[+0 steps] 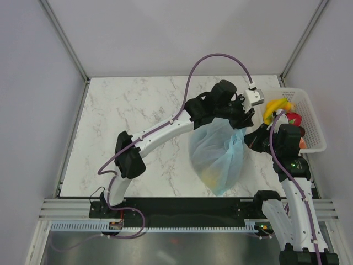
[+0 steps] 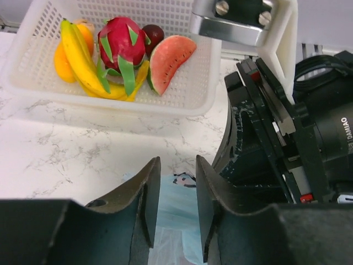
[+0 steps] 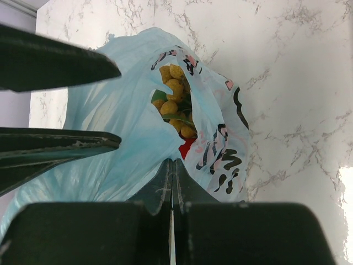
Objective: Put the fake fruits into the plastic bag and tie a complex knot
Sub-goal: Tie the plastic bag at the center of the board.
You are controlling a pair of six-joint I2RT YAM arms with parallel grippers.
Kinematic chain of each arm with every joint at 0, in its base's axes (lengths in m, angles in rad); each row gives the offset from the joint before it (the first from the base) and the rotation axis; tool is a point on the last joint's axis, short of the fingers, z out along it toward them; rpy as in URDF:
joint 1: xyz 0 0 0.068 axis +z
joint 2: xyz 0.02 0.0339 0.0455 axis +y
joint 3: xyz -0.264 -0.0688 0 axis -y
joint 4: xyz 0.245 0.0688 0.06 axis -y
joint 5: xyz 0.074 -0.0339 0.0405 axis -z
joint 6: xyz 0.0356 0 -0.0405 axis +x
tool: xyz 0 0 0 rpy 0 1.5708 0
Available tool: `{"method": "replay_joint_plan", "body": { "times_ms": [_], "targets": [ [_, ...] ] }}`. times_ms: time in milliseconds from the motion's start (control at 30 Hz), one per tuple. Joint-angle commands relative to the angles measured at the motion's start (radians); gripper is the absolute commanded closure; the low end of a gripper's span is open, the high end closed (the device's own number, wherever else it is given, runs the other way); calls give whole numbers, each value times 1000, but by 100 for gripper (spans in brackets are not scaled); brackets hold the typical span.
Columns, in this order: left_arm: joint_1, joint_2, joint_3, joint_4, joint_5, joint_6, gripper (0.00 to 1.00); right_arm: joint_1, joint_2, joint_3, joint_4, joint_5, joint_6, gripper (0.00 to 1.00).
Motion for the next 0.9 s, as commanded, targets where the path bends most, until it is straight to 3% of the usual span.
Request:
{"method": "replay_joint_plan", "body": {
  "times_ms": [0, 67, 167, 300, 500, 867],
  "targets": [
    [-9, 24, 65, -105, 47, 110, 62, 3, -5, 16, 15, 7, -11, 100],
    [-17, 31, 79, -146, 56, 133, 63, 1, -3, 16, 17, 7, -12, 100],
    [-22, 62, 140, -227, 36, 157, 72, 1, -3, 16, 17, 7, -11, 100],
    [-25, 67, 155, -275, 35, 178, 92, 1, -3, 14, 17, 10, -14, 100],
    [-35, 34, 142, -324, 87, 221, 96, 3, 3, 19, 21, 15, -17, 100],
    [-51, -5, 143, -413, 58, 247, 98, 1, -11, 22, 37, -6, -20, 100]
  ]
}}
